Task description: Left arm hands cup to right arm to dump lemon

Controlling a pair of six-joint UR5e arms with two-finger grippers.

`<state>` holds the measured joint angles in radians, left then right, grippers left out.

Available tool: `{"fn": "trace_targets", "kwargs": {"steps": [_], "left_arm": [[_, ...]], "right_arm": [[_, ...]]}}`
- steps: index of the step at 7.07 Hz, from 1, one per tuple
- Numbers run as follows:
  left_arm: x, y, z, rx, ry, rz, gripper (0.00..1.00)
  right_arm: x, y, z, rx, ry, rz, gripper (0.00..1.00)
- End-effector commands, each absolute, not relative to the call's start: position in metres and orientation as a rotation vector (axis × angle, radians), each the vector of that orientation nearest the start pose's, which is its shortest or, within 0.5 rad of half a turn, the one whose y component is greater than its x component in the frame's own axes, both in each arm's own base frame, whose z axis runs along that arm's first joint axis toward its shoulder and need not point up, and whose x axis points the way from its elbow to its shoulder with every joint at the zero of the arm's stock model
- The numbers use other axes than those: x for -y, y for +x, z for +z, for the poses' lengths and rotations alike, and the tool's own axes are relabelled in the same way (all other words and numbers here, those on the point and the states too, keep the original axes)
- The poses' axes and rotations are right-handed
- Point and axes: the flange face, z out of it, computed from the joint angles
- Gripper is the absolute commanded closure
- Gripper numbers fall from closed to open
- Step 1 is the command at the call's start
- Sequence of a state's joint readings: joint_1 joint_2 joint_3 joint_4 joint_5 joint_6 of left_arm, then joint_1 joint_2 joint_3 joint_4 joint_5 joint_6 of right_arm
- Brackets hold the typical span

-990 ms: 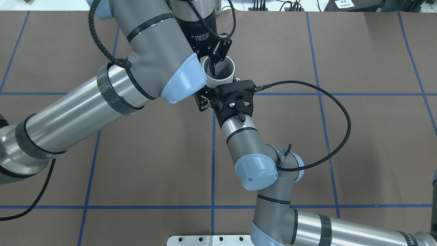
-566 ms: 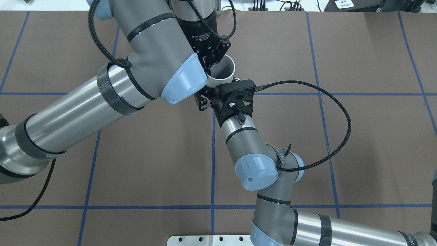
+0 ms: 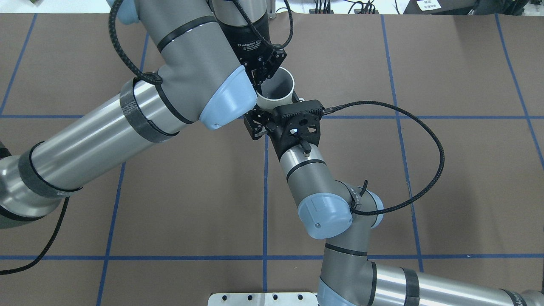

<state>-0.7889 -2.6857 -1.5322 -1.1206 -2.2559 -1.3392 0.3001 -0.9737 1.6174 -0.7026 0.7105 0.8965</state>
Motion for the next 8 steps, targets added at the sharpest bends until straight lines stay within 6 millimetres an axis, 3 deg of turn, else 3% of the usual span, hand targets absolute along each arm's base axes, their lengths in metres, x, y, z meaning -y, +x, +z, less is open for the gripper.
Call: {"fn": "trace_targets", "kwargs": {"steps": [1, 5, 8], "left_arm": [[0.546, 0.434, 0.008, -0.849, -0.281, -0.314, 1.00], [0.563, 0.413, 0.006, -0.858, -0.267, -0.350, 1.00], [0.587, 0.374, 0.006, -0.881, -0.235, -0.387, 1.00]], "right_arm": [[0.372, -0.520, 0.189, 0.924, 1.243, 0.348, 0.00], [0.331, -0.536, 0.196, 0.927, 1.242, 0.337, 0.00], [0.318, -0.514, 0.199, 0.947, 1.240, 0.323, 0.00]]}}
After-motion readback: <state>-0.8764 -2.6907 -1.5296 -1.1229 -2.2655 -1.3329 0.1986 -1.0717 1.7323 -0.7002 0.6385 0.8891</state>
